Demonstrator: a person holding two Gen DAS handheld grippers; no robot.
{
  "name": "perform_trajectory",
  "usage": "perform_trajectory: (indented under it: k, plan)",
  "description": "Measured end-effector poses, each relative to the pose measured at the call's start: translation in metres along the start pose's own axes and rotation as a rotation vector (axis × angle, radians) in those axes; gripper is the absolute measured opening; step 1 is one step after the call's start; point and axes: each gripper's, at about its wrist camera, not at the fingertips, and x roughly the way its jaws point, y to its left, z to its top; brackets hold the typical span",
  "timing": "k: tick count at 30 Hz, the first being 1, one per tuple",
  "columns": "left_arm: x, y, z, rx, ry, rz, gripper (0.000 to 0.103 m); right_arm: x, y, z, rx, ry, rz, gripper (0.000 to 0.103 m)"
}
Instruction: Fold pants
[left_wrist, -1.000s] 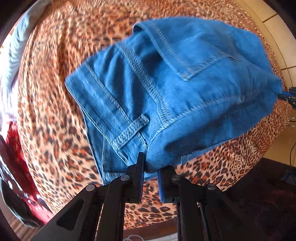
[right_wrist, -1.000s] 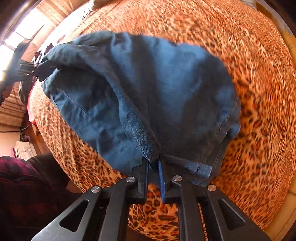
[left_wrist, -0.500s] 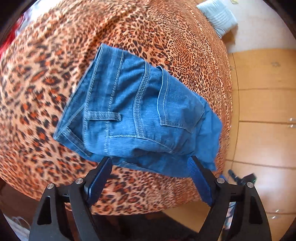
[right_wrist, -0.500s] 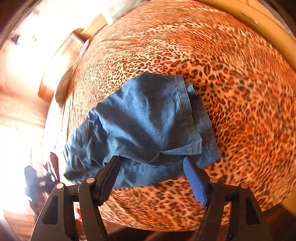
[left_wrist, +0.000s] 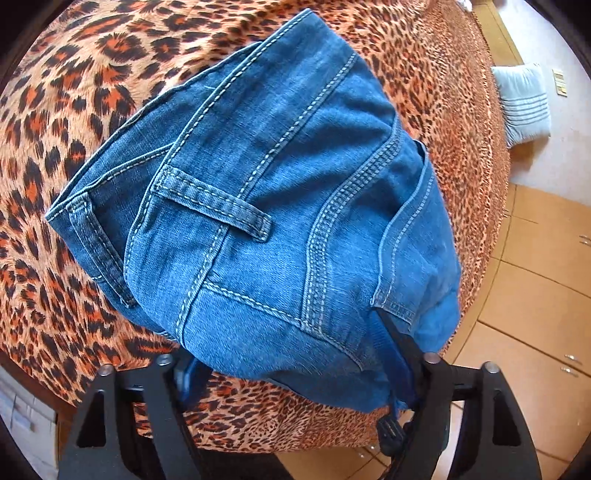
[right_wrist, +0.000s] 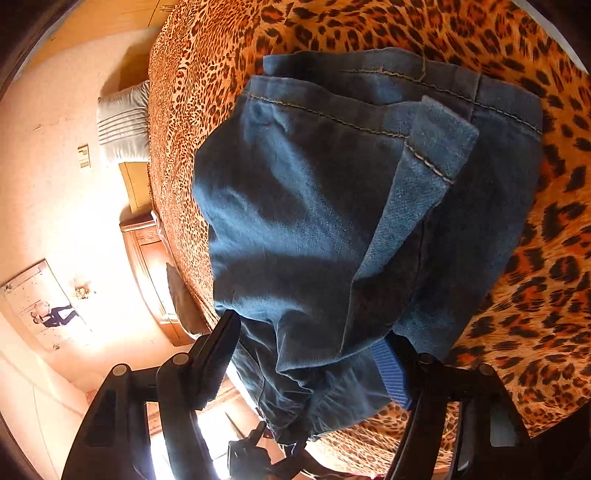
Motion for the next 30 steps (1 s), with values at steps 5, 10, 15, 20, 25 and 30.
perform_trajectory:
  k: [5,10,15,20,25,30]
  plan:
    - [-0.029,-0.039,0.018,0.061,-0.039,-0.009,0.012,-0.006,0.036,0.022,-0.086,-0.030,-0.029,0.010]
    - [-0.111,-0.077,-0.005,0.289,-0.203,-0.048,0.013,-0.059,0.123,-0.002,-0.440,-0.051,0.132,0.009]
    - [-0.059,-0.039,-0.017,0.269,-0.117,0.146,0.013,-0.015,0.046,-0.013,-0.428,0.101,-0.150,0.009]
    - [-0.026,0.006,-0.026,0.159,-0.039,0.131,0.017,-0.012,-0.018,-0.018,-0.266,0.118,-0.154,0.010]
    - [-0.016,-0.006,-0.031,0.241,-0.031,0.205,0.023,-0.006,-0.026,-0.013,-0.309,0.122,-0.294,0.014]
    - [-0.036,-0.023,-0.051,0.389,-0.020,0.244,0.037,-0.026,-0.018,-0.008,-0.326,0.142,-0.302,0.024]
